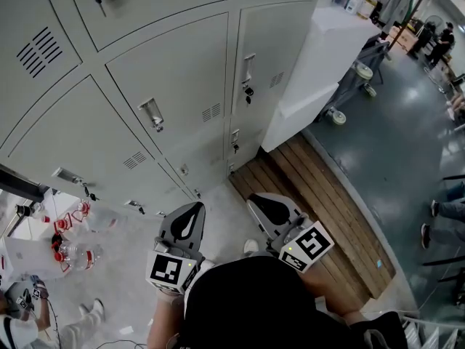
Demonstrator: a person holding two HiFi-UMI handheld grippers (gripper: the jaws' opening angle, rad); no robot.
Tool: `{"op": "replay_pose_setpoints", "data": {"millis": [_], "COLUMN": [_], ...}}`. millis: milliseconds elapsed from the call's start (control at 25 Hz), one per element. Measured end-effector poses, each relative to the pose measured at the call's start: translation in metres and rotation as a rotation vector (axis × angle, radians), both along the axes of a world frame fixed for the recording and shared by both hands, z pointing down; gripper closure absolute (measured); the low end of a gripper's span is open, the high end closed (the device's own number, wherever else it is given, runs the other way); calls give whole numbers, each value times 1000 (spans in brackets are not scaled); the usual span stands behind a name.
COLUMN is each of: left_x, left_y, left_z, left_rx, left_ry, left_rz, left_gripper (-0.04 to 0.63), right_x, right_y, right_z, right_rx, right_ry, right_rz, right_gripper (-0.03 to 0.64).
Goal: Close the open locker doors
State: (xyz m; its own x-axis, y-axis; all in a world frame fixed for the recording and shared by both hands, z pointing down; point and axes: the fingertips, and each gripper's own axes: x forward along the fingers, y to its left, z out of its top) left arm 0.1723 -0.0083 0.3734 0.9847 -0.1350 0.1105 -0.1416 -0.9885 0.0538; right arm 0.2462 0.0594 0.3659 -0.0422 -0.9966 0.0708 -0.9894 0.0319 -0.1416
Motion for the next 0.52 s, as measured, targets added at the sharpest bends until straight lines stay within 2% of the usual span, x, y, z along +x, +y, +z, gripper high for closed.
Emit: {"op": "replay_pose_setpoints", "data": {"millis": [320, 520], "left_x": [-4, -10], "left_y": [-2, 3], "left_z": [6, 29], "left_rx": [-7, 66], "left_ry": [-17, -42], "left_rz": [-12, 61], "left_gripper": [575, 575], "right_x": [-7, -5], "right_y": [-1, 2], "right_z": [5, 6], "right_rx": [-13, -13], "right_ry": [-3, -19], "right_rz": [-18, -11], "right_gripper": [572, 571]}}
